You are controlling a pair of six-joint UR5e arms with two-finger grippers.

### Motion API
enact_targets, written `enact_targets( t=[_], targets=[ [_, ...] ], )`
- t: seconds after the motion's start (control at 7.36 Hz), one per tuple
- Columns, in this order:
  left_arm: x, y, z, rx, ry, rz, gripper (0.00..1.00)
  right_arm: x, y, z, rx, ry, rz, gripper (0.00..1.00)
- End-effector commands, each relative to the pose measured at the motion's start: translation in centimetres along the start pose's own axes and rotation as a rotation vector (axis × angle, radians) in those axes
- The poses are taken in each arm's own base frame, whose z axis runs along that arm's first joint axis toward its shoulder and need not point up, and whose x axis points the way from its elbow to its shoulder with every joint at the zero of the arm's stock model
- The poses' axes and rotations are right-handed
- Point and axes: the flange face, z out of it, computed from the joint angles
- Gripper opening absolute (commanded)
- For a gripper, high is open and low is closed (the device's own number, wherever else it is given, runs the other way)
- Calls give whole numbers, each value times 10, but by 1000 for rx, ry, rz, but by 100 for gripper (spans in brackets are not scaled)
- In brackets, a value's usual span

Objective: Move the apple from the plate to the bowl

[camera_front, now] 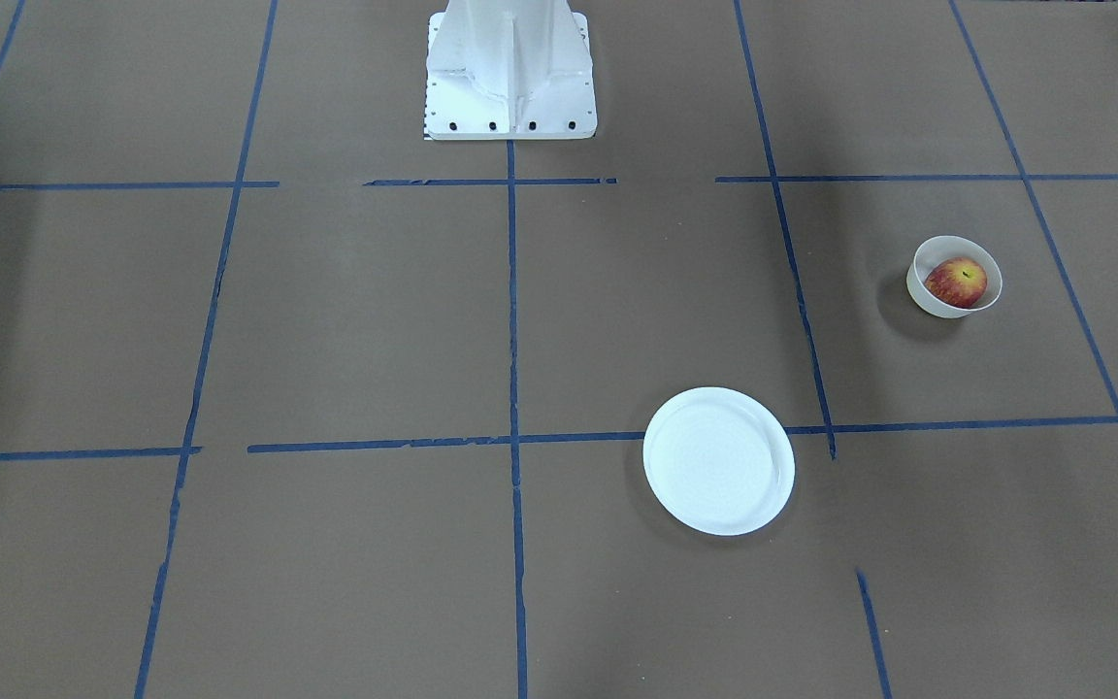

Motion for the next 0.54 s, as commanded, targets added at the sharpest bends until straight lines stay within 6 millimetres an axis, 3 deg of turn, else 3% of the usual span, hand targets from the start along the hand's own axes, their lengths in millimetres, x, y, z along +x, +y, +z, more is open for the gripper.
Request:
enact_targets(
  t=[0.0, 0.41],
  targets=[
    [-2, 9, 7, -14, 4, -27, 100, 0, 0, 0, -1, 0, 1, 100],
    [-6, 13, 11, 16, 0, 4, 100, 0, 0, 0, -1, 0, 1, 100]
  ],
)
